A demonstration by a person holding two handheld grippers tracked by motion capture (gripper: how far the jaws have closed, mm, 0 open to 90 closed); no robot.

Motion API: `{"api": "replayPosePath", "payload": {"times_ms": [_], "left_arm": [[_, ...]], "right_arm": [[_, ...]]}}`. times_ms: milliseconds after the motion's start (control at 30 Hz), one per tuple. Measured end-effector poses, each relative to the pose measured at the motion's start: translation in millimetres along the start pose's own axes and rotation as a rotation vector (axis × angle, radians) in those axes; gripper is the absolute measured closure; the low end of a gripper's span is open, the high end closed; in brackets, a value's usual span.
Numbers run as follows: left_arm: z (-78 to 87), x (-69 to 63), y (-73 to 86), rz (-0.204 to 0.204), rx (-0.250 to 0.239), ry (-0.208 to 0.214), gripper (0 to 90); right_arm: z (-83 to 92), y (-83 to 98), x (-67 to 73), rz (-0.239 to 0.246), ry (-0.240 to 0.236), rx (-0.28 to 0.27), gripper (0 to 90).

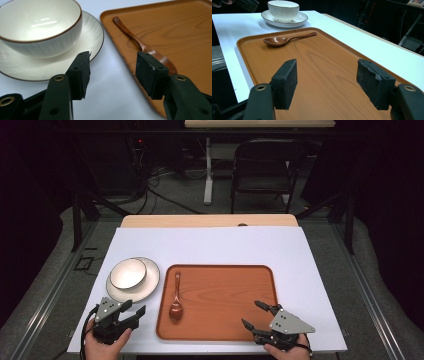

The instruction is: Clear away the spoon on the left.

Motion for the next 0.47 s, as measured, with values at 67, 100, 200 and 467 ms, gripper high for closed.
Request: {"api": "replayPosePath", "payload": {"times_ms": [67, 100, 200, 467], "left_arm": [[-1.0, 1.8, 3.0, -0.006, 0.004, -0.003, 45.8], [-1.3, 2.4, 3.4, -0.002, 0.004, -0.007, 45.8], [-2.1, 4.3, 3.9, 0.017, -0.001, -0.001, 45.8], [-2.9, 5.1, 3.2, 0.065, -0.021, 0.01, 45.8]], "right_arm": [[-0.4, 0.9, 0.0, -0.001, -0.002, 0.005, 32.7], [-0.4, 0.9, 0.0, -0.001, -0.002, 0.005, 32.7], [-0.6, 2.0, 0.1, -0.001, -0.005, 0.012, 32.7], [-4.3, 9.8, 2.4, 0.056, 0.0, 0.059, 27.6]]}}
Point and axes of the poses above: each handheld gripper's, and its own axes: z roughly backward along the jaws, y roughly out of its underside, x roughly to its left, the point moved 9 cm from there along -z, roughly forward along the jaws, and after that the axes turned 15 degrees about -x, right-handed, at the moved point
